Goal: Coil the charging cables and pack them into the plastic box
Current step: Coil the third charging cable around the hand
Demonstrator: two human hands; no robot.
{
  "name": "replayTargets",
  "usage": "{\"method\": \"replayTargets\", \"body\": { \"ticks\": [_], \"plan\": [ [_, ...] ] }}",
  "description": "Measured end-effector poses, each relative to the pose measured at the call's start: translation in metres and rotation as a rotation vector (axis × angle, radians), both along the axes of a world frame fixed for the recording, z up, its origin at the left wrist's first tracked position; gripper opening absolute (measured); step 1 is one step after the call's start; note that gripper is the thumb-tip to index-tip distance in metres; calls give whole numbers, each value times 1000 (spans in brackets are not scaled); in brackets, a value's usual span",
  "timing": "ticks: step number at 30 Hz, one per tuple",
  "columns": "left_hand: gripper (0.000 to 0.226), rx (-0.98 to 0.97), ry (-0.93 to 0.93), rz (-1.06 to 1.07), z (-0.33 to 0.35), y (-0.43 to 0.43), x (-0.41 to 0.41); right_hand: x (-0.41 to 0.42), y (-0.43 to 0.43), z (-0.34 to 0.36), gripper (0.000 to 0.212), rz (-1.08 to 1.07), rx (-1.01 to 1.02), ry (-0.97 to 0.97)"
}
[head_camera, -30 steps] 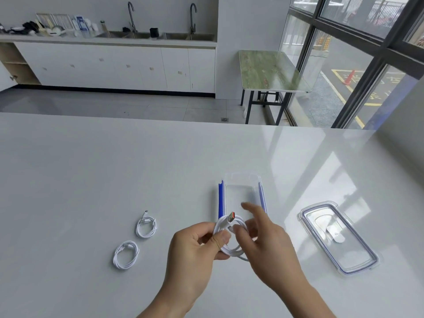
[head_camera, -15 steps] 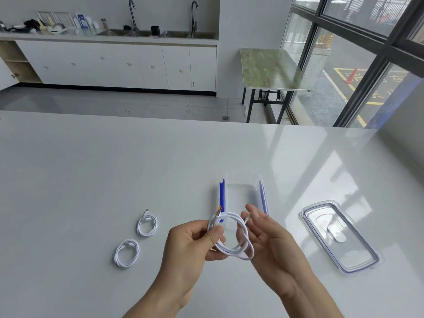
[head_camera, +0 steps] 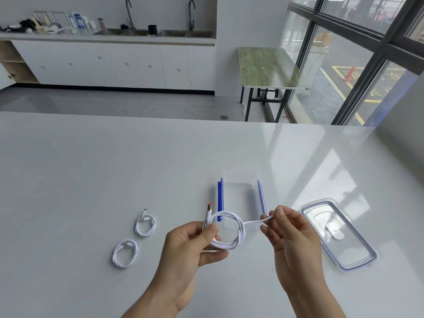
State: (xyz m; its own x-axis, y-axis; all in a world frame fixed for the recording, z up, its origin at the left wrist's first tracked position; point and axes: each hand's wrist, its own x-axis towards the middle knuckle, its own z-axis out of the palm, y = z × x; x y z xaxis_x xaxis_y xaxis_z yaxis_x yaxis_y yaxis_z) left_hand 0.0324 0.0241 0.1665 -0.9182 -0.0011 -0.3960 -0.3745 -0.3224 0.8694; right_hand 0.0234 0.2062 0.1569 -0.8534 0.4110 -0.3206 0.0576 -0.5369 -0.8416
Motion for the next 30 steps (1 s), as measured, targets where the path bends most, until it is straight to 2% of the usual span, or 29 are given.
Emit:
{"method": "replayTargets", "body": {
  "ticks": [5, 8, 10, 13, 16, 18, 22, 26, 28, 30],
  "plan": [
    [22, -74, -13, 24, -1, 0, -1, 5, 3, 11, 10, 141, 232, 124],
    [19, -25, -39, 34, 1, 0, -2, 7, 5, 14, 12, 168, 334, 120],
    [17, 62, -67, 15, 4, -1, -2, 6, 7, 13, 11, 173, 254, 82],
    [21, 187, -109, -43, 6, -3, -2, 7, 10, 9, 6, 189, 23, 34],
    [25, 221, -122, -91, 4, -6, -3, 8, 14, 3, 31, 201, -112, 41],
    [25, 180, -107, -106, 2, -5, -3, 9, 15, 1, 40, 205, -132, 55],
    [19, 47, -68, -86, -3, -3, -4, 9, 15, 2, 26, 195, -75, 72],
    [17, -93, -62, -68, -6, 0, -5, 10, 16, 3, 30, 196, 23, 65],
    [16, -200, -47, -70, -7, 1, -5, 11, 17, 3, 33, 209, 133, 92],
    [19, -312, -31, -69, -8, 2, -5, 12, 17, 0, 29, 241, 327, 129]
  ]
}}
